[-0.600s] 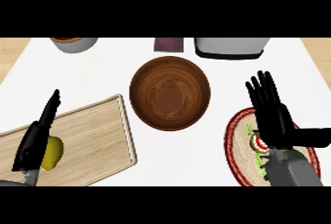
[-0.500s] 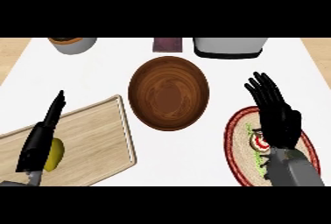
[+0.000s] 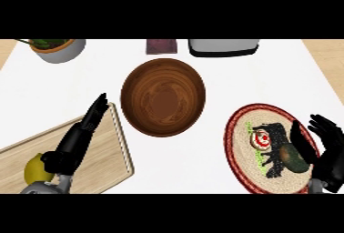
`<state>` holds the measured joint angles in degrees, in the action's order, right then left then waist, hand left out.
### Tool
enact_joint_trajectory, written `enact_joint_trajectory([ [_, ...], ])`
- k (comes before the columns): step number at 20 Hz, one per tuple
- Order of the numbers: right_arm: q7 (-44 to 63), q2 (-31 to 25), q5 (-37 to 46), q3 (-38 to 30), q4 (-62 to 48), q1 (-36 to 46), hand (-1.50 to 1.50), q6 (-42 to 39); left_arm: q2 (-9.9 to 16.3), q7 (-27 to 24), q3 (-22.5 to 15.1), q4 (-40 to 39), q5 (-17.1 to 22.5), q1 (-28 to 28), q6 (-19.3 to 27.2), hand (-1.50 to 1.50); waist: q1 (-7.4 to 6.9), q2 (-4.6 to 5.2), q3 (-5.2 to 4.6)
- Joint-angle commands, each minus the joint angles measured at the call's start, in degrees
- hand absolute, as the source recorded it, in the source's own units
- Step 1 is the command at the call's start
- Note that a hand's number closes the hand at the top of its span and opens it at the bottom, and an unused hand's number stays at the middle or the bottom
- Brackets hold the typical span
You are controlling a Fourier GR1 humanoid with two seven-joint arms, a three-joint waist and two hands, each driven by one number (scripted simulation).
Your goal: Pick the cupcake from the placemat and place it in the bowl
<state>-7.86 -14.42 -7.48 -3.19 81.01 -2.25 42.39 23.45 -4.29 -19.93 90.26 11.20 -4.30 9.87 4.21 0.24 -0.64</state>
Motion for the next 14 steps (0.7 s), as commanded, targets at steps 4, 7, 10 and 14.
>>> enact_joint_trajectory([
  [4,16.1,-5.9,19.1,8.2,1.0,-4.4,-1.5,14.8,-3.9,4.6,-4.2,1.5,1.1,-3.7,-2.6,0.0,-3.84,-0.12,0.19],
  [7,27.0,-11.4,23.8,11.1,-0.9,-4.6,-1.5,9.3,-3.4,5.5,-3.1,0.6,2.5,-5.7,-4.4,0.0,-4.15,0.1,0.04],
  [10,37.1,-17.7,26.2,11.6,-3.2,-4.1,-1.5,1.7,-3.3,5.7,-3.0,0.9,2.6,-6.2,-4.8,0.0,-5.11,0.36,-0.13],
  [14,49.3,-21.3,23.8,17.0,-0.3,-3.4,-1.5,-13.3,-3.3,5.5,-3.6,-0.1,1.6,-6.7,-4.9,0.0,-6.0,0.59,-0.27],
])
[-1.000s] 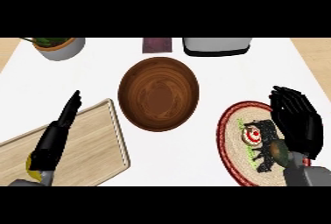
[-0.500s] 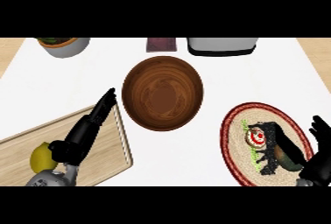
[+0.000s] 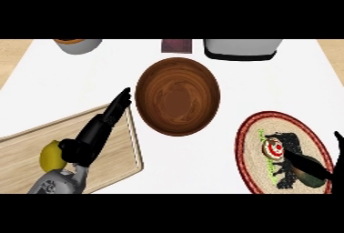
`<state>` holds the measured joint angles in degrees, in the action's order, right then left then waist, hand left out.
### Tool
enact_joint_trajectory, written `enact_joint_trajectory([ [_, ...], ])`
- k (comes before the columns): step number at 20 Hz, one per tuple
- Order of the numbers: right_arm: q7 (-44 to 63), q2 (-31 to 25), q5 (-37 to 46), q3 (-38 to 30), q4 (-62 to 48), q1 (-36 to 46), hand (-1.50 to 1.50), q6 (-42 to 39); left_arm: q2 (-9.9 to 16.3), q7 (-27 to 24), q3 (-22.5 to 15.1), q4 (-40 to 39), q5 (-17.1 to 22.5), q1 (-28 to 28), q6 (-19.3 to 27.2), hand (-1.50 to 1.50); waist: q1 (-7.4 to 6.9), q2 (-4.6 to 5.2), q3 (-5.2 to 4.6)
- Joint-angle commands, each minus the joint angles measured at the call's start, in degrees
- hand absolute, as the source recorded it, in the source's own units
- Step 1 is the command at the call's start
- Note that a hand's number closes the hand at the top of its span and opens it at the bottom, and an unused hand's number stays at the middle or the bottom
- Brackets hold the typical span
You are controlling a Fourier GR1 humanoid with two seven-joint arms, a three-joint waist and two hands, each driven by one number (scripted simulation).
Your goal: Pick the cupcake from the placemat and place it in the bowl
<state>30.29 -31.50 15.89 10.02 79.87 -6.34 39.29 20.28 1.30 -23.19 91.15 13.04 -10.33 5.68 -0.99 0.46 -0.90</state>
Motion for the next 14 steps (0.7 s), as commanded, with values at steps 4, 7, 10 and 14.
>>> enact_joint_trajectory([
  [4,25.9,-5.5,-5.4,6.8,7.6,5.8,-1.5,-22.7,-0.3,0.2,0.6,-1.4,1.2,-1.2,-1.7,0.0,-1.29,-0.07,0.14],
  [7,39.0,-7.7,-10.1,5.8,12.7,12.7,-1.5,-29.9,-1.1,0.5,0.3,-1.6,0.8,-1.7,-1.2,0.0,-1.04,-0.32,0.33],
  [10,49.1,-8.5,-13.6,6.2,17.6,15.8,-1.5,-34.2,-0.5,-1.1,1.2,-2.5,1.1,-0.1,-2.1,0.0,0.07,-0.53,0.56],
  [14,54.7,-8.2,-17.0,6.9,16.9,21.0,-1.5,-35.0,-1.4,0.8,1.6,-1.4,0.0,-1.4,-0.4,0.0,0.08,-0.56,0.62],
])
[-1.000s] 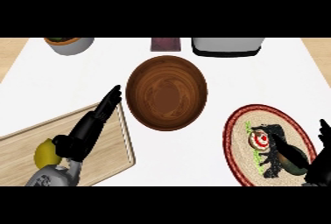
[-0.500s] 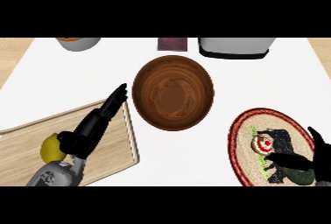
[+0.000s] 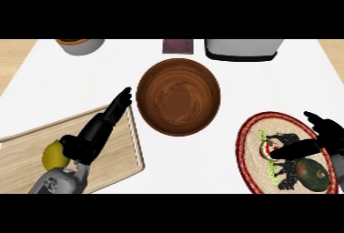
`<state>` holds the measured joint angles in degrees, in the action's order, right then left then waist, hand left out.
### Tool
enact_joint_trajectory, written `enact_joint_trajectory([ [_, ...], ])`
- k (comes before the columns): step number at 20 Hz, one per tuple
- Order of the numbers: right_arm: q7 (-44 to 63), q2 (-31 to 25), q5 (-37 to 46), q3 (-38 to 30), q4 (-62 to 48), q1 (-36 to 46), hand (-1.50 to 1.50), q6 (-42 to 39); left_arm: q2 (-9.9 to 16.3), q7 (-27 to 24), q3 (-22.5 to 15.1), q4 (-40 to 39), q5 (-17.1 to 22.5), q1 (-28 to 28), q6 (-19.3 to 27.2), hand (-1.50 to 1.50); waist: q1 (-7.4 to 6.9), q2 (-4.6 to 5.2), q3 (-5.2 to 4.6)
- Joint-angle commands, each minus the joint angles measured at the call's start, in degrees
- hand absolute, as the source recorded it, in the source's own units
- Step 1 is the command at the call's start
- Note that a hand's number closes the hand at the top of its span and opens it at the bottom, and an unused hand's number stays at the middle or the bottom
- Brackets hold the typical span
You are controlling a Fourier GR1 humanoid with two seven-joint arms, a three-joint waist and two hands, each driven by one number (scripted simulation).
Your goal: Pick the cupcake from the placemat and place it in the bowl
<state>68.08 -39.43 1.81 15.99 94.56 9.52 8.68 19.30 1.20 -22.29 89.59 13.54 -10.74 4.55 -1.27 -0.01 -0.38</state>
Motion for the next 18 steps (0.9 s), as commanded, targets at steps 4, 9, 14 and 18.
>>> enact_joint_trajectory([
  [4,17.1,1.1,-3.1,4.1,-0.9,8.0,-1.5,-2.6,-0.7,0.9,0.9,-1.4,-0.1,-1.2,-0.6,0.0,0.45,-0.02,0.09],
  [9,17.1,1.8,0.3,6.7,-3.9,11.2,-1.5,-0.9,-1.3,-1.0,0.6,-1.9,-1.7,0.0,-0.9,0.0,0.57,0.01,0.18],
  [14,17.1,0.7,3.8,8.2,-2.2,9.2,-1.5,-0.1,-0.9,0.0,1.8,-0.1,-0.7,1.0,-1.5,0.0,1.45,-0.22,0.17],
  [18,17.1,3.2,9.1,10.5,-3.6,9.5,-1.5,2.2,-3.2,0.2,-0.6,0.3,-3.2,2.2,0.5,0.0,1.25,-0.29,0.19],
])
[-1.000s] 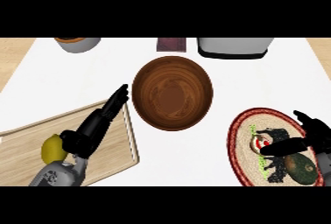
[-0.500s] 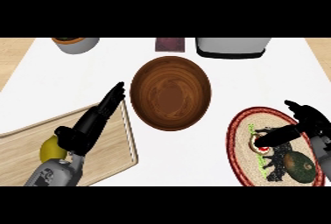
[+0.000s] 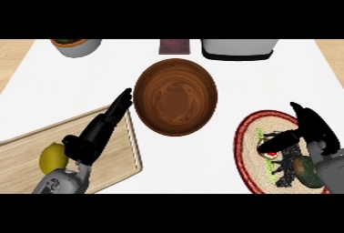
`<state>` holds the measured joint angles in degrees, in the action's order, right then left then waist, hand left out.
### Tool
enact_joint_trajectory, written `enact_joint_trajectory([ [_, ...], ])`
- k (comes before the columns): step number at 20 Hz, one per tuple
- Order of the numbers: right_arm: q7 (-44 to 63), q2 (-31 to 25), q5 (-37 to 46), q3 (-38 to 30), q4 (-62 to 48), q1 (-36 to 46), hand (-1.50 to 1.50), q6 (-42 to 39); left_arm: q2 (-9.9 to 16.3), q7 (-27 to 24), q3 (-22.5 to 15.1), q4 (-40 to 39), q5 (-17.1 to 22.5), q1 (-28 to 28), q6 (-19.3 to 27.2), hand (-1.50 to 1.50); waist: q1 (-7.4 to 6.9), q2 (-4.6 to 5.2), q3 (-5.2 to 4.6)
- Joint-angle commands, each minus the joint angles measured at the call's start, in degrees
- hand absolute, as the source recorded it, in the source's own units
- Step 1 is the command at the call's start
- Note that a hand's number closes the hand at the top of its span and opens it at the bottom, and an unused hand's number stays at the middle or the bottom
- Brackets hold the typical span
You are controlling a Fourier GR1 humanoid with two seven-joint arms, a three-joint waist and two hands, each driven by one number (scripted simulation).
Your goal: Pick the cupcake from the placemat and place it in the bowl
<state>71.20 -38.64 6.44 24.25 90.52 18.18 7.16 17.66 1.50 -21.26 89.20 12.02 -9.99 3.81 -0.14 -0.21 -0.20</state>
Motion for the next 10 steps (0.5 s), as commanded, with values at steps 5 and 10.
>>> enact_joint_trajectory([
  [5,14.0,1.5,7.2,1.7,-2.3,0.4,-1.5,0.3,-0.3,-0.4,1.1,-1.1,-0.8,-0.3,-0.2,0.0,0.49,0.06,-0.02],
  [10,13.1,3.9,10.5,1.3,-4.1,-3.6,-1.5,2.8,0.2,0.2,1.6,1.6,0.2,1.3,-1.5,0.0,0.55,0.01,0.11],
])
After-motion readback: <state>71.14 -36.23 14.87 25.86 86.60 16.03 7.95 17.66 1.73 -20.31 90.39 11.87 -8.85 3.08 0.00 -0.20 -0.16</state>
